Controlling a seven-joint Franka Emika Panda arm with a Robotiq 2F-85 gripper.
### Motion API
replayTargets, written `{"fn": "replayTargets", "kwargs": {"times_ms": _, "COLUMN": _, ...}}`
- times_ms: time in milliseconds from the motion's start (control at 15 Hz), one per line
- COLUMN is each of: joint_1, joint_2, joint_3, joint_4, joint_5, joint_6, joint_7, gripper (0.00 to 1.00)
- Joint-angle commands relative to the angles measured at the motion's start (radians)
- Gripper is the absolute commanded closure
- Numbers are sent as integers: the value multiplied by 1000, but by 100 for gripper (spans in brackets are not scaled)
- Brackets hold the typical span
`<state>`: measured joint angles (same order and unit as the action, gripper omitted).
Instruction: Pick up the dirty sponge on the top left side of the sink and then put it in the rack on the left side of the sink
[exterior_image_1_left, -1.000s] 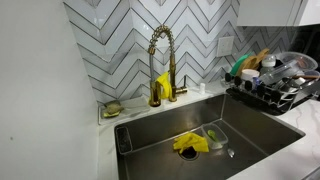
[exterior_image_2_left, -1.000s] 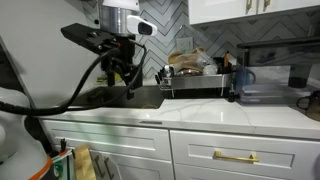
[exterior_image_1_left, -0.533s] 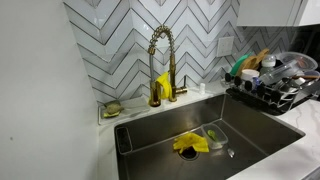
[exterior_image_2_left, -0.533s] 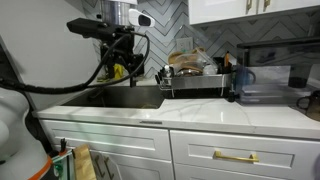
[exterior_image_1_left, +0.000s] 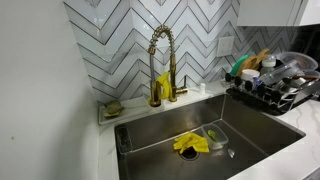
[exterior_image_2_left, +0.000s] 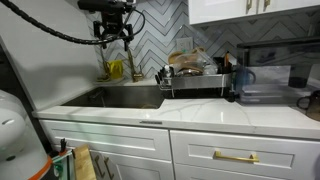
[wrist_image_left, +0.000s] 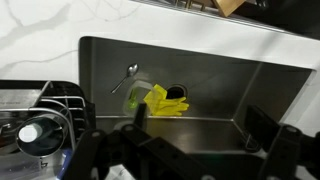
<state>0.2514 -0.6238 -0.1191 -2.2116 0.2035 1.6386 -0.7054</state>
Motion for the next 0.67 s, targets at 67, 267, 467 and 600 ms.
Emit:
{"fn": "replayTargets", "kwargs": {"times_ms": 67, "joint_1": -35, "joint_2": 8, "joint_3": 21, "joint_4": 3, "joint_5": 9, "joint_6": -4, "joint_7": -9, "gripper": 0}}
{"fn": "replayTargets", "kwargs": {"times_ms": 267, "joint_1": -45, "joint_2": 8, "joint_3": 16, "joint_4": 2, "joint_5": 8, "joint_6": -4, "joint_7": -10, "gripper": 0}}
{"fn": "replayTargets", "kwargs": {"times_ms": 467, "joint_1": -45, "joint_2": 8, "joint_3": 17, "joint_4": 2, "joint_5": 8, "joint_6": -4, "joint_7": -10, "gripper": 0}}
{"fn": "replayTargets", "kwargs": {"times_ms": 600, "joint_1": -45, "joint_2": 8, "joint_3": 17, "joint_4": 2, "joint_5": 8, "joint_6": -4, "joint_7": -10, "gripper": 0}}
